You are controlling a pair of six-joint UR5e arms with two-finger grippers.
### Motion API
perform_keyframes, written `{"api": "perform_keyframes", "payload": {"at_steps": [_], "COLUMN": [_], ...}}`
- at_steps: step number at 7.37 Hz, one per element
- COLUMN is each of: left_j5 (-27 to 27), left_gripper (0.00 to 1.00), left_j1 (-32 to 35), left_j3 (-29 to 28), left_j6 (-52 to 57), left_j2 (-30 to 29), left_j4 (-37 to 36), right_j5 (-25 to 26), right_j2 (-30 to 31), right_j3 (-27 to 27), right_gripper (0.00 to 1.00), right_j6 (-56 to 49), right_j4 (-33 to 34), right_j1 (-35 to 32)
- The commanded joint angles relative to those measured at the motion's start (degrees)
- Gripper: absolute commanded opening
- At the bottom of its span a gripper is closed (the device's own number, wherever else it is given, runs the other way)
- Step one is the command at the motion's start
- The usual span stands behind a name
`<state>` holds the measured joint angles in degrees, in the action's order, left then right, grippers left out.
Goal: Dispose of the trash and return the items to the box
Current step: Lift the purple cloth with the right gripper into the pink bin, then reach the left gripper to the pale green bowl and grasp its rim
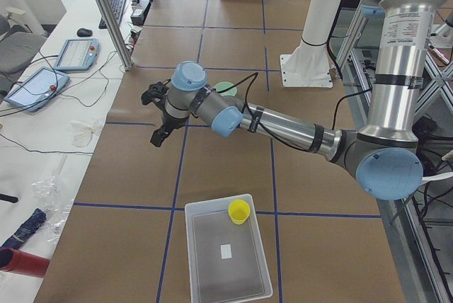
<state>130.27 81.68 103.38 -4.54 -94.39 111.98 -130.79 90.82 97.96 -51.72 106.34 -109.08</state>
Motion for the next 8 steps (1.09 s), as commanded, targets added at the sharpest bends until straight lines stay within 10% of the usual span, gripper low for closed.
{"api": "perform_keyframes", "payload": {"at_steps": [1,4,8], "left_j5": [-2.02,-10.72,-25.67], "left_gripper": [0.97,0.61,0.56], "left_j1": [-8.33,-24.32,-46.15], "left_j3": [4.87,10.69,7.3], "left_j6": [-19.95,-46.78,-75.4], "left_j2": [-1.93,-2.03,-7.1], "left_j4": [-0.1,0.17,1.66], "right_j5": [-4.37,-4.39,-4.47], "right_j2": [1.11,2.08,3.14], "right_j3": [-0.05,0.3,0.3], "right_gripper": [1.0,1.0,1.0], "right_j6": [11.74,30.14,33.88], "right_j4": [-1.66,-13.58,-18.18], "right_j1": [1.84,10.0,11.61]}}
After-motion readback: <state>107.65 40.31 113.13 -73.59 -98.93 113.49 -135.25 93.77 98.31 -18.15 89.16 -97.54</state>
